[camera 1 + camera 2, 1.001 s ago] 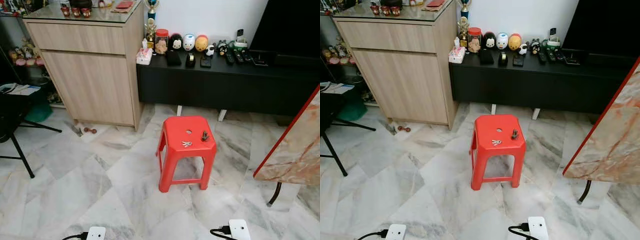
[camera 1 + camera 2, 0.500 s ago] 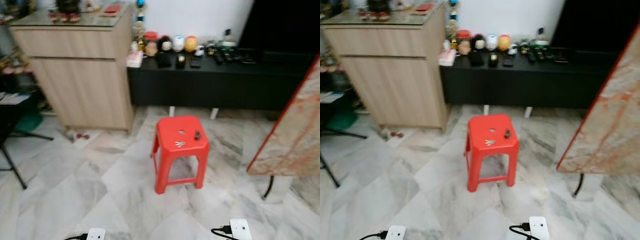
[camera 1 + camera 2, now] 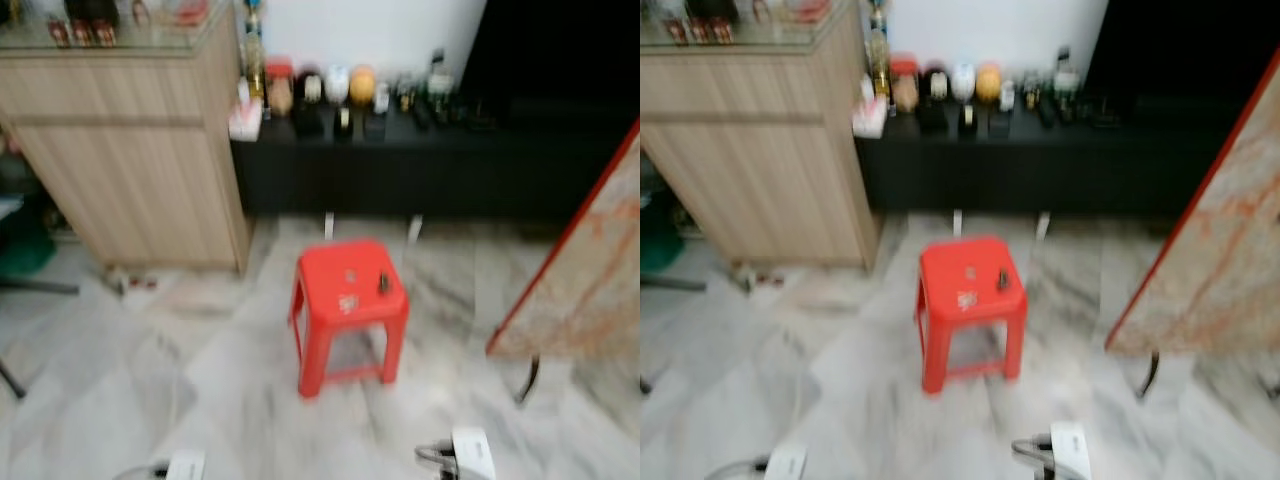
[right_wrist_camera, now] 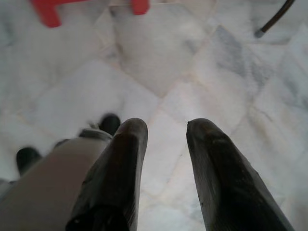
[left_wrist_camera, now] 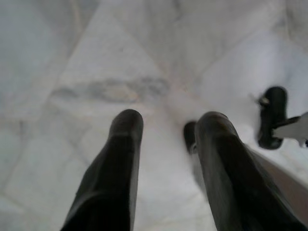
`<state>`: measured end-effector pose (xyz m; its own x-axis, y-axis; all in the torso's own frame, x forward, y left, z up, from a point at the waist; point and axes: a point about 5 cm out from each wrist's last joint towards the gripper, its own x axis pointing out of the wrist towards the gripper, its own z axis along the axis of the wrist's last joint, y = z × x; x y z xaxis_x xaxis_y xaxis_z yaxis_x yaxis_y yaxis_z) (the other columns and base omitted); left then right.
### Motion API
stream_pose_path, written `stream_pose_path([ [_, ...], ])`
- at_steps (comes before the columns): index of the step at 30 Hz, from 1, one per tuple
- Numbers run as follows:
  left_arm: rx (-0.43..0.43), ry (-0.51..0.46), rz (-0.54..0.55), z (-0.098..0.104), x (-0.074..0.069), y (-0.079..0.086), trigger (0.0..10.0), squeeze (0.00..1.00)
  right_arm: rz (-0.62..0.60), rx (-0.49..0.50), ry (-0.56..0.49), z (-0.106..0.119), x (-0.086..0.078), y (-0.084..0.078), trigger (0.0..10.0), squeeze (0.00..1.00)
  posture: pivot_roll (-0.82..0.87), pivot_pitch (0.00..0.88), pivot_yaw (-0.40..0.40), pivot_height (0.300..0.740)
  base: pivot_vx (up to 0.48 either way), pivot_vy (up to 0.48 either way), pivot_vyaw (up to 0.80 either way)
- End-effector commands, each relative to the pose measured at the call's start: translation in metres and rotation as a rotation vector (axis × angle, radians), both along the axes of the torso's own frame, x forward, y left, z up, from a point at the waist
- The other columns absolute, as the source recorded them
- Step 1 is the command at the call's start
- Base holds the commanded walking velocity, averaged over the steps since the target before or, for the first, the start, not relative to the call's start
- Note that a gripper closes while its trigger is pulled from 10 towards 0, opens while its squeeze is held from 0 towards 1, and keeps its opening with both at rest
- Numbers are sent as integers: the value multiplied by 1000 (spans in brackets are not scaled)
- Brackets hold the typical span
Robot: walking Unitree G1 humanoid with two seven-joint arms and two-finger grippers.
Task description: Hang keys on a hook
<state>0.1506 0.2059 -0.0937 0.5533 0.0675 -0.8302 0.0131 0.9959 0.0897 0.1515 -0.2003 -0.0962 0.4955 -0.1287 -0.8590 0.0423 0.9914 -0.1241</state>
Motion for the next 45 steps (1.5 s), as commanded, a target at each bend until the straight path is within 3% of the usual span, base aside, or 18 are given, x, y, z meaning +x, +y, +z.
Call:
stream_pose_path([
  [1,3,18,2,-2,-5,2,10000,0,-7,8,-8,1,3,2,10000,0,-25,0,-33,740,292,0,0],
  [24,-17,19,-20,-5,-2,-24,10000,0,-7,16,-8,1,3,3,10000,0,-27,11,-32,740,296,0,0],
  [31,-7,21,-11,-4,-4,-12,10000,0,-6,16,-11,1,4,3,10000,0,-27,13,-33,740,296,0,0],
  [45,-9,21,-14,-4,-4,-13,10000,0,11,22,-29,2,6,3,10000,0,-26,15,-36,740,295,0,0],
])
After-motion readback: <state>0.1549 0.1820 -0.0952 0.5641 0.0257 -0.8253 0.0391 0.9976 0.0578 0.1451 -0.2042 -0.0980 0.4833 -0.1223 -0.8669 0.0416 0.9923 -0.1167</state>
